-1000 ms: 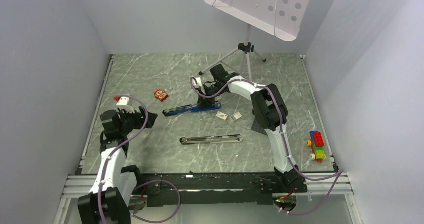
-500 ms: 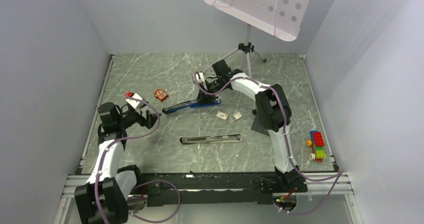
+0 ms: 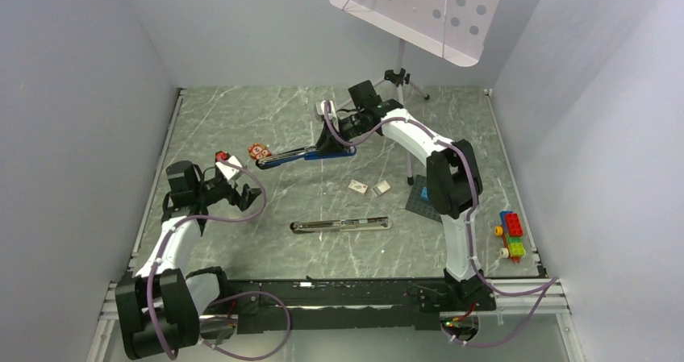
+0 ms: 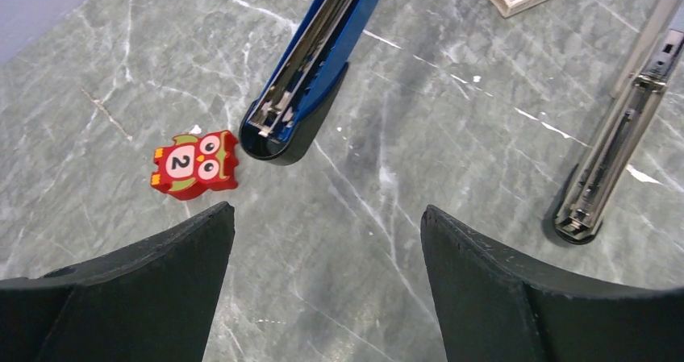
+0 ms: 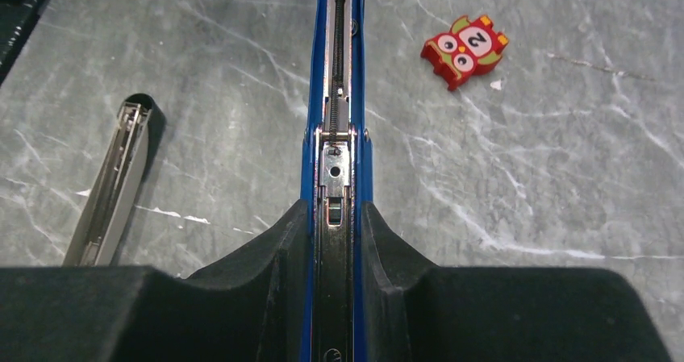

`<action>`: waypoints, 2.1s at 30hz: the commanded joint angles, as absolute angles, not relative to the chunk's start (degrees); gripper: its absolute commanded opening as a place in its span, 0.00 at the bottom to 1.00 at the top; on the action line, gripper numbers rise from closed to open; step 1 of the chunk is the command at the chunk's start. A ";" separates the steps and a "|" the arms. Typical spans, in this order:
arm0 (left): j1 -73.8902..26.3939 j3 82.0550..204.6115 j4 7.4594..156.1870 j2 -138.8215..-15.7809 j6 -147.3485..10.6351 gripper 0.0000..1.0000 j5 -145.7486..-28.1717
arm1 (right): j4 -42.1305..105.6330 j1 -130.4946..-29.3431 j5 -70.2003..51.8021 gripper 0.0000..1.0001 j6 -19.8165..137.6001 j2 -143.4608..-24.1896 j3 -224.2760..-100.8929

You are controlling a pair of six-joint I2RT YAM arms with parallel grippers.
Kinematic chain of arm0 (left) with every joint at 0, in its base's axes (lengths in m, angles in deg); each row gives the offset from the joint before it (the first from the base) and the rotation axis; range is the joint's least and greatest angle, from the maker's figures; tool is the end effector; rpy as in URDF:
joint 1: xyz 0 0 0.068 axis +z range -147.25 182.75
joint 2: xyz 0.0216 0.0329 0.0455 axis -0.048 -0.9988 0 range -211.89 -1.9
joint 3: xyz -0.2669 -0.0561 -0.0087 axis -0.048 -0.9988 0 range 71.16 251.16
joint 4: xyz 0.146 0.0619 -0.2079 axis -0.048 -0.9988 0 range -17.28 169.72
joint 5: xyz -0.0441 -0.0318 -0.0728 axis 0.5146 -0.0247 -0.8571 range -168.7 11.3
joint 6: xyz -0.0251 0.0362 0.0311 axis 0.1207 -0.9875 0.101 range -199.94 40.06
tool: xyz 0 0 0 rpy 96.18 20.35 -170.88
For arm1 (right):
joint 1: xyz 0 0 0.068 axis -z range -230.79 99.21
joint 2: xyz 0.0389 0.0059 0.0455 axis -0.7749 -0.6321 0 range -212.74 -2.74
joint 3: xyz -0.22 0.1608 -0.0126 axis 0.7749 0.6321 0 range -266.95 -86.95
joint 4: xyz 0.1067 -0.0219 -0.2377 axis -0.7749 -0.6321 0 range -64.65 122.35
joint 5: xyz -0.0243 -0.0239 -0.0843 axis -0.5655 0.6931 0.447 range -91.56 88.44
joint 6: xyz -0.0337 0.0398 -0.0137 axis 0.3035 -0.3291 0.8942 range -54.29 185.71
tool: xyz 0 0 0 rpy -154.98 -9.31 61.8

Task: Load the staples into the stapler
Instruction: Close the stapler at the center of the board.

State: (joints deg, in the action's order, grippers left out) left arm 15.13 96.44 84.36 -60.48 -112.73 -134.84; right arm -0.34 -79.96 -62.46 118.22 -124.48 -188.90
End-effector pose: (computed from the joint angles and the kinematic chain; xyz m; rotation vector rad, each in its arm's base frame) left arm 0.2041 0.0145 0.2095 0.8696 1.6527 -0.4714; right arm 0.3912 0.2539 0.2391 -1.6871 1.3116 1.0625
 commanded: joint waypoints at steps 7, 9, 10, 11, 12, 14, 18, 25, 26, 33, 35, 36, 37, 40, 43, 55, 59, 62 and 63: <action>15.00 96.30 97.83 -64.62 -108.50 0.87 -134.47 | -1.28 -79.79 -69.61 0.00 120.22 -118.07 -191.12; 14.92 96.84 100.04 -66.10 -106.36 0.84 -136.10 | -1.23 -79.73 -69.86 0.00 120.05 -117.75 -191.01; 14.55 97.37 100.67 -66.91 -105.64 0.83 -136.78 | -1.14 -79.72 -69.96 0.00 119.91 -117.77 -191.06; 14.14 98.02 100.52 -67.66 -105.57 0.82 -137.51 | -1.07 -79.78 -69.99 0.00 119.77 -117.72 -191.14; 13.60 98.77 98.85 -68.44 -106.15 0.80 -138.45 | -0.82 -79.80 -69.97 0.00 119.53 -117.64 -191.04; 12.45 99.67 97.34 -69.48 -106.91 0.79 -139.19 | 0.00 -79.80 -70.08 0.00 118.86 -117.52 -190.77; 11.40 99.31 99.24 -69.97 -105.40 0.76 -138.25 | 0.68 -79.85 -70.09 0.00 118.44 -117.35 -190.44; 10.09 102.44 95.81 -72.26 -106.34 0.63 -135.16 | 0.53 -80.05 -70.38 0.00 118.53 -117.21 -190.36; 10.01 102.33 96.21 -72.21 -106.34 0.63 -133.87 | 0.61 -80.05 -70.49 0.00 118.50 -117.18 -190.38; 10.03 103.87 94.97 -73.39 -107.95 0.57 -134.73 | 0.30 -80.22 -71.09 0.00 118.70 -116.57 -190.05; 10.04 105.50 92.32 -74.34 -108.91 0.49 -136.31 | 0.49 -80.30 -71.03 0.00 118.55 -116.48 -189.83; 10.02 106.22 91.38 -74.66 -109.28 0.43 -136.97 | 0.48 -80.24 -71.01 0.00 118.53 -116.46 -189.79; 10.02 106.75 90.43 -74.93 -109.50 0.38 -137.46 | 0.59 -80.30 -70.85 0.00 118.54 -116.47 -189.64; 10.00 107.85 88.50 -74.66 -109.76 0.26 -138.00 | 0.26 -80.32 -70.30 0.00 118.89 -116.75 -189.32; 10.00 108.26 86.56 -72.69 -110.50 0.24 -137.14 | -0.99 -80.40 -68.88 0.00 119.92 -117.50 -189.24; 9.83 110.00 83.50 -65.30 -108.86 0.23 -136.77 | -0.28 -82.61 -62.91 0.00 122.41 -119.82 -186.53; 9.38 109.66 85.31 -64.74 -106.82 0.24 -137.46 | 1.41 -83.42 -61.70 0.00 121.56 -120.17 -185.68; 7.98 109.33 88.42 -65.25 -104.34 0.24 -137.62 | 3.30 -84.21 -61.27 0.00 120.23 -120.44 -185.05; 6.90 109.23 89.56 -65.59 -103.56 0.25 -137.34 | 4.33 -84.51 -61.12 0.00 119.69 -120.53 -184.93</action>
